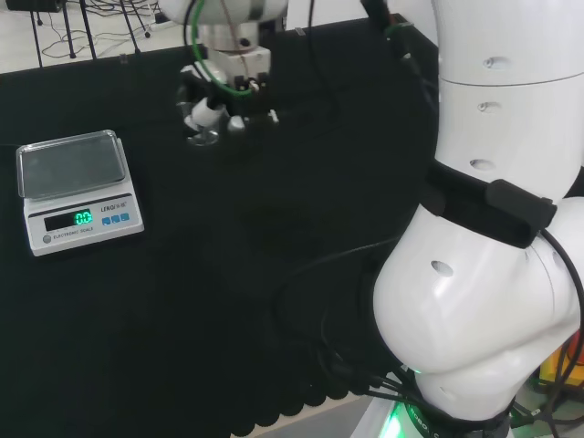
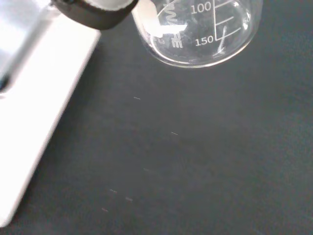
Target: Put the beaker on the electronic balance.
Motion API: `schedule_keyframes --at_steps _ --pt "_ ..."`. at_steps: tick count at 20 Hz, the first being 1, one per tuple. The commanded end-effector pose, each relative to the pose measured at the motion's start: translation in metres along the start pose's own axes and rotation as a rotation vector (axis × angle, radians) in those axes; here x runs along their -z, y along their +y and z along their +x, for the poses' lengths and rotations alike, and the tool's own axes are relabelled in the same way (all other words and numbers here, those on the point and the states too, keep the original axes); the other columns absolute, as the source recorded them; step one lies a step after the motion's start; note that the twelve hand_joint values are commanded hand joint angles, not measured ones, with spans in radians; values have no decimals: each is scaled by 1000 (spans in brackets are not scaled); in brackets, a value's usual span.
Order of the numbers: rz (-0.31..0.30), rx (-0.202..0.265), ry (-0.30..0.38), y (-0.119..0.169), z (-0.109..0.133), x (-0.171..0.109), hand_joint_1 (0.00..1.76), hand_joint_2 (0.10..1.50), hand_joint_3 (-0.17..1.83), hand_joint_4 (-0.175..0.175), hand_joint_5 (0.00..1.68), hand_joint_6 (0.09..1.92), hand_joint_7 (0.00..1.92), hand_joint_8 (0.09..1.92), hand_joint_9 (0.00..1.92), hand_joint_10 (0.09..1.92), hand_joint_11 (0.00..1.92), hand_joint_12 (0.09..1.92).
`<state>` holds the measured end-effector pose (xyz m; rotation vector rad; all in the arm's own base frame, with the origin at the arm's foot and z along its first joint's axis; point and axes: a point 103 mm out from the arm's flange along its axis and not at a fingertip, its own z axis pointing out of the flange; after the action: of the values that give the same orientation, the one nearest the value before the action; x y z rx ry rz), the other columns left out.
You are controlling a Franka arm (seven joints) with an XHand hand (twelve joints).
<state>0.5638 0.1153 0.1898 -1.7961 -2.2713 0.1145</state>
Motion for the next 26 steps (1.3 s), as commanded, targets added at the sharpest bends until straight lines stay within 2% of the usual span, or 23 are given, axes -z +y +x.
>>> schedule_keyframes --at_steps 1,5,7,10,13,19,26 --pt "38 149 -29 28 83 -4 1147 1339 -175 -6 695 1403 780 1488 1027 1302 1128 1065" --pt "47 208 -54 43 113 -3 1148 1338 -175 -6 696 1402 782 1486 1028 1302 1130 1064" --pt "46 216 -38 50 128 0 1148 1338 -175 -6 696 1401 783 1485 1028 1302 1131 1063" --pt "52 243 -50 62 152 -2 1148 1337 -175 -6 697 1400 783 1484 1030 1303 1132 1062" --pt "63 252 -52 74 166 -9 1148 1337 -175 -6 698 1399 783 1484 1033 1303 1134 1062" --pt "93 248 -59 91 171 -29 1149 1336 -175 -6 699 1397 784 1483 1037 1302 1140 1060" --pt "105 215 -48 102 154 -39 1149 1336 -175 -5 701 1396 783 1484 1041 1302 1143 1056"
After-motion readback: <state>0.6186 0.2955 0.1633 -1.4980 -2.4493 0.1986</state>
